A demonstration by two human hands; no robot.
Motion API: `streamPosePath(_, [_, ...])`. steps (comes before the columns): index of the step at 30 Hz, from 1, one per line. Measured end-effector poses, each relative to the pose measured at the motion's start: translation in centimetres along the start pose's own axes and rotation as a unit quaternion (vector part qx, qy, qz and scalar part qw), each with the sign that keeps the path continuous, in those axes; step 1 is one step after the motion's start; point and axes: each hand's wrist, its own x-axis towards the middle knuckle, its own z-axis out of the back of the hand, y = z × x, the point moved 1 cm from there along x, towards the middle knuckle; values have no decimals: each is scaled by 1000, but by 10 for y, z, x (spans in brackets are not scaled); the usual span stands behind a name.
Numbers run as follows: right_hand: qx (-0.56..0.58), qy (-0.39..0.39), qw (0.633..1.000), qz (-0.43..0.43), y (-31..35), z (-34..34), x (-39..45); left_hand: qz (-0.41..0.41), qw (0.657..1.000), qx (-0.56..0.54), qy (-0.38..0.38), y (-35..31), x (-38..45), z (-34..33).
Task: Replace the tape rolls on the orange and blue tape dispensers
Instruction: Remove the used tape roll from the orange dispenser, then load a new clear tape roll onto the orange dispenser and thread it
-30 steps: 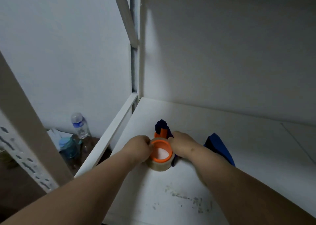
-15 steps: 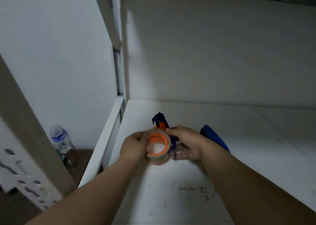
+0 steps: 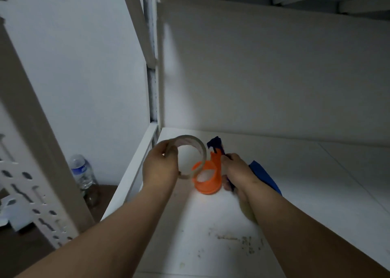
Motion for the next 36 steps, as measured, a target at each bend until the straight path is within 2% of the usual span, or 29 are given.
streamPosePath(2, [60, -16, 998, -8, 3, 6, 2, 71, 997, 2, -24, 4, 6, 7])
streamPosePath(5, [104, -14, 995, -1, 8, 14, 4, 172, 984, 38, 12, 23, 10, 14])
streamPosePath(7, [104, -11, 994, 13, 11, 16, 6, 196, 977, 79, 23, 36, 10, 15])
streamPosePath(10, [102, -9, 994, 32, 16, 21, 11, 195, 964, 173, 48, 43, 10, 9])
streamPosePath(13, [86, 11, 996, 39, 14, 27, 13, 182, 937, 282, 93, 40, 10, -3])
streamPosePath(15, [86, 30, 995, 41, 10, 30, 14, 118, 926, 353, 64, 28, 6, -10])
streamPosePath(16, [91, 39, 994, 43, 8, 31, 14, 88, 931, 353, 38, 19, 2, -14])
streamPosePath(18, [109, 57, 991, 47, 6, 32, 13, 68, 963, 260, 25, 2, -8, -23])
streamPosePath(19, [118, 67, 990, 47, 6, 31, 11, 79, 977, 193, 53, -7, -14, -29])
streamPosePath(21, [127, 83, 987, 48, 5, 31, 6, 135, 978, 74, 138, -21, -27, -41])
streamPosePath(24, [132, 96, 984, 71, 7, 35, -6, 232, 947, -89, 205, -30, -40, -53])
streamPosePath(27, [125, 90, 983, 102, 9, 50, -18, 272, 914, -196, 229, -35, -45, -56])
streamPosePath(32, [144, 50, 983, 103, -1, 84, -48, 320, 866, -265, 277, -43, -56, -60])
streamPosePath(36, [108, 7, 988, 115, -18, 105, -70, 351, 851, -267, 285, -47, -69, -70])
